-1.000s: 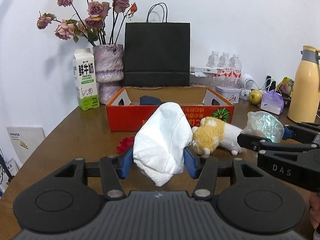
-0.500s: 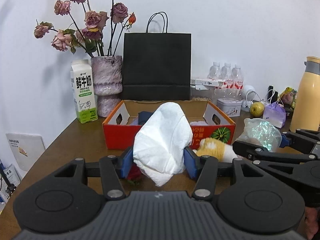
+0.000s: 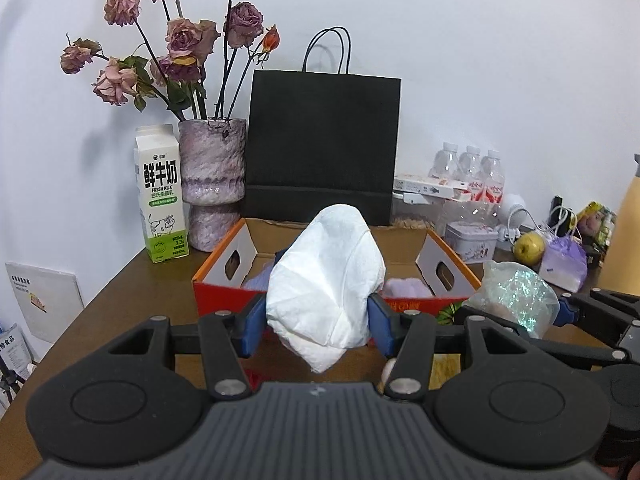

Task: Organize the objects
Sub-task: 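Carry the plastic bag and white cloth toward the box with both tools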

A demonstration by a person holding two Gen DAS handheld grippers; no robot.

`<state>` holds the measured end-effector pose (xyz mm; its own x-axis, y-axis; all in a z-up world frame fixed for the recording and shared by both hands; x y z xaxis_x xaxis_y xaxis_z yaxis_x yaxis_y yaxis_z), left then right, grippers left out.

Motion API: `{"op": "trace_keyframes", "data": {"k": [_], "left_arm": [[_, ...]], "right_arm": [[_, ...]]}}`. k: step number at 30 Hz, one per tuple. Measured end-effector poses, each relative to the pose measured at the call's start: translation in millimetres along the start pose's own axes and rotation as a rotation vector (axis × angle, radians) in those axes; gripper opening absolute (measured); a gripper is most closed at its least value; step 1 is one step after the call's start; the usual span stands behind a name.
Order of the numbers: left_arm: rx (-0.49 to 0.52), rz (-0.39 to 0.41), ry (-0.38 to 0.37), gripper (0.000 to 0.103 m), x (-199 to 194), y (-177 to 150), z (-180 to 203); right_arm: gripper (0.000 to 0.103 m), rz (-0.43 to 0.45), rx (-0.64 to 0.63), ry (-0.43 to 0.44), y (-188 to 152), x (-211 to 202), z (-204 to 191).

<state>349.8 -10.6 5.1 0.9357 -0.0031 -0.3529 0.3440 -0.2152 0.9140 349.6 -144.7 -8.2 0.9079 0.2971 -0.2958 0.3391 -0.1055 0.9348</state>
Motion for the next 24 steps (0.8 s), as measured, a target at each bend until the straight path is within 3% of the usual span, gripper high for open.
{"op": "trace_keyframes", "data": {"k": [24], "left_arm": [[-0.066, 0.031, 0.011, 0.054, 106, 50, -22]], "right_arm": [[0.044, 0.031, 0.028, 0.003, 50, 104, 10]]}}
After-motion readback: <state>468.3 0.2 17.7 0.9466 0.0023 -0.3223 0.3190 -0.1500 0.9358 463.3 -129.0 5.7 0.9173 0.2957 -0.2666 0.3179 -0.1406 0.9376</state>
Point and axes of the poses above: each gripper's, at about its wrist camera, not at the fingertips, and x roughly the way its jaws point, z to its right, y to its top, the point moved 5 cm from there along x, roughly the way its jaws point, and after that the axes turned 15 degrees about x, right-handed, at the moved point
